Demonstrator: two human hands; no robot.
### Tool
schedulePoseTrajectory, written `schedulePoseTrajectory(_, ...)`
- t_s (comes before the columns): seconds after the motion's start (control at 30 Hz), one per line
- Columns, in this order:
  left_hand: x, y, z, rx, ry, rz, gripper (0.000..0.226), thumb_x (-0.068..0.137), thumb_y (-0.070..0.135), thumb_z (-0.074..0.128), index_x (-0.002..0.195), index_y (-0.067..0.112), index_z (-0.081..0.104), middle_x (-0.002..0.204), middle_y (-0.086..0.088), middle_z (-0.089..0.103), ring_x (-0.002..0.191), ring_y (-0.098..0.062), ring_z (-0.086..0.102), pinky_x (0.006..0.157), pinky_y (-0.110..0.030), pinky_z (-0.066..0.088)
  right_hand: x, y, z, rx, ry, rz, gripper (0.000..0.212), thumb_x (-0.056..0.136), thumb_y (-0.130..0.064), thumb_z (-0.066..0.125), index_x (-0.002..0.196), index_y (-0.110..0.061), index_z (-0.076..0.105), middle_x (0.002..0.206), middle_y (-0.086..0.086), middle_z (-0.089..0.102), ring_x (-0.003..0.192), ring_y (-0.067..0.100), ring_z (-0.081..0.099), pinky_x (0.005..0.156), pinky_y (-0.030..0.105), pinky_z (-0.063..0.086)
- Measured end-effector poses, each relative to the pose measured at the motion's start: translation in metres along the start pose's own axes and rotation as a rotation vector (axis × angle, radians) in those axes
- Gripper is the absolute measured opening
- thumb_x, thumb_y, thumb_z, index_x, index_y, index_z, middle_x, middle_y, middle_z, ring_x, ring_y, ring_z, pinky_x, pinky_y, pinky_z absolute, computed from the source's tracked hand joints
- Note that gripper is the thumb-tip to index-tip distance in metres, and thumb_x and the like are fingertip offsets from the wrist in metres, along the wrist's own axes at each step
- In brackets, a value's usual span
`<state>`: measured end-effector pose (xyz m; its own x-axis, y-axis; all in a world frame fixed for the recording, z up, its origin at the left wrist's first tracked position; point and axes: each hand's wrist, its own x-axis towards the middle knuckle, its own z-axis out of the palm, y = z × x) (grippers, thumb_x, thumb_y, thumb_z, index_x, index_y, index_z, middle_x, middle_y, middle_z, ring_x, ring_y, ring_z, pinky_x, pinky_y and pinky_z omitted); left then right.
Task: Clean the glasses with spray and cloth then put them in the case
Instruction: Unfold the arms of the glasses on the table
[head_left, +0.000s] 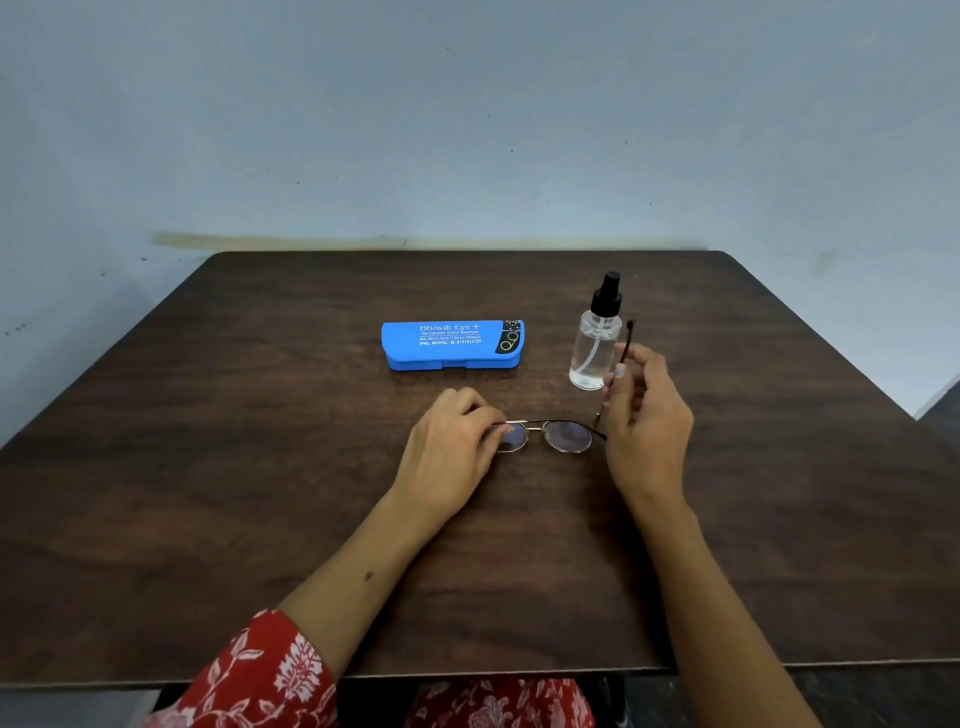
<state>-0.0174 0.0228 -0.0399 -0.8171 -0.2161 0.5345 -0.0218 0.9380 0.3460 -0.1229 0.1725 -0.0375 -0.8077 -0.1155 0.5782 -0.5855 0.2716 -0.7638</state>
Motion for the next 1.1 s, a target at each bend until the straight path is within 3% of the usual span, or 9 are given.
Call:
schedulePoseTrajectory(0.17, 0.004, 0.004, 0.000, 0.162, -0.010, 0.126, 0.014, 0.065, 0.000, 0.079, 0.074, 0.007, 0.072, 0.068, -0.008, 0.061, 0.060, -0.024, 0.057, 0.049, -0.027, 0.043, 0.002, 0.001, -0.004, 0.001, 0.018, -0.032, 0.016, 0.096, -0.012, 0.047, 0.100, -0.011, 0.062, 0.079, 0.004, 0.064, 0.069, 0.022, 0.061, 0.062, 0.038, 0.052)
schedulePoseTrajectory(0.3, 0.004, 0.007, 0.000, 0.250, -0.023, 0.130, 0.024, 0.054, -0.001, 0.083, 0.066, 0.010, 0.066, 0.063, -0.005, 0.057, 0.054, -0.019, 0.055, 0.046, -0.024, 0.039, 0.003, 0.002, -0.005, 0.056, 0.013, 0.008, 0.016, 0.095, -0.012, 0.047, 0.096, -0.017, 0.062, 0.075, 0.004, 0.065, 0.068, 0.027, 0.064, 0.065, 0.043, 0.055)
schedulePoseTrajectory(0.4, 0.003, 0.010, 0.001, 0.251, -0.012, 0.085, 0.028, 0.052, -0.002, 0.084, 0.070, 0.008, 0.066, 0.065, -0.006, 0.059, 0.054, -0.019, 0.056, 0.045, -0.024, 0.041, 0.004, 0.003, -0.005, 0.091, 0.017, 0.065, 0.017, 0.095, -0.011, 0.048, 0.095, -0.018, 0.063, 0.075, 0.006, 0.068, 0.068, 0.027, 0.066, 0.068, 0.049, 0.056)
schedulePoseTrajectory(0.6, 0.001, 0.008, 0.004, -0.037, 0.064, -0.131, 0.006, 0.087, 0.004, 0.060, 0.092, 0.002, 0.063, 0.085, -0.012, 0.064, 0.071, -0.025, 0.061, 0.060, -0.033, 0.045, 0.004, 0.003, -0.006, 0.081, 0.070, 0.068, 0.018, 0.093, -0.008, 0.048, 0.093, -0.017, 0.064, 0.068, 0.001, 0.064, 0.061, 0.018, 0.062, 0.067, 0.038, 0.056)
schedulePoseTrajectory(0.83, 0.001, 0.002, 0.008, -0.327, 0.208, -0.178, 0.005, 0.084, 0.002, 0.064, 0.085, 0.007, 0.065, 0.078, -0.002, 0.069, 0.070, -0.009, 0.063, 0.067, -0.022, 0.051, 0.005, 0.005, -0.006, 0.042, 0.168, 0.096, 0.021, 0.092, -0.010, 0.047, 0.094, -0.024, 0.062, 0.075, -0.011, 0.064, 0.067, 0.011, 0.064, 0.067, 0.022, 0.051)
schedulePoseTrajectory(1.1, 0.000, -0.002, 0.012, -0.401, 0.192, -0.209, 0.003, 0.083, 0.007, 0.068, 0.086, 0.008, 0.069, 0.077, 0.001, 0.071, 0.067, -0.007, 0.065, 0.063, -0.020, 0.053, 0.005, 0.004, -0.004, -0.015, 0.187, 0.099, 0.019, 0.092, -0.011, 0.046, 0.097, -0.020, 0.062, 0.082, -0.002, 0.068, 0.073, 0.017, 0.065, 0.066, 0.029, 0.052)
